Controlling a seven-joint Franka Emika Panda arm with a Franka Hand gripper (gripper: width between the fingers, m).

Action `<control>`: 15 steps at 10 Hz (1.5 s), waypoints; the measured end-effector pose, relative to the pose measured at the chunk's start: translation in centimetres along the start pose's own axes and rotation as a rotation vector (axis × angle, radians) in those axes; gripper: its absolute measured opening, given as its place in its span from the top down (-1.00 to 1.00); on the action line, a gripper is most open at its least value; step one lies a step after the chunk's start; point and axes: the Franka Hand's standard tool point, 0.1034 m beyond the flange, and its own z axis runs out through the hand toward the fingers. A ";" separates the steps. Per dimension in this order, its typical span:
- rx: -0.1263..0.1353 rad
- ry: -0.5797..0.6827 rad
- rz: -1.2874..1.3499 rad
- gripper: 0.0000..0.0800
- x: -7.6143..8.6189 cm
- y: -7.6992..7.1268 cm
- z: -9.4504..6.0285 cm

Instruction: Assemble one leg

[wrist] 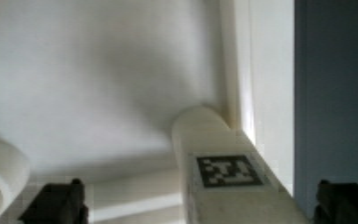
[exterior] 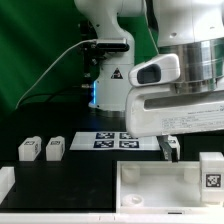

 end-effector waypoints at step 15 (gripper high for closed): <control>-0.028 -0.005 0.026 0.27 1.7 -1.8 -0.1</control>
Offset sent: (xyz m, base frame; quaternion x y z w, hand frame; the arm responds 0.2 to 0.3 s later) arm 0.0108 0.0197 0.0020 0.0329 0.0069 0.0248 0.9991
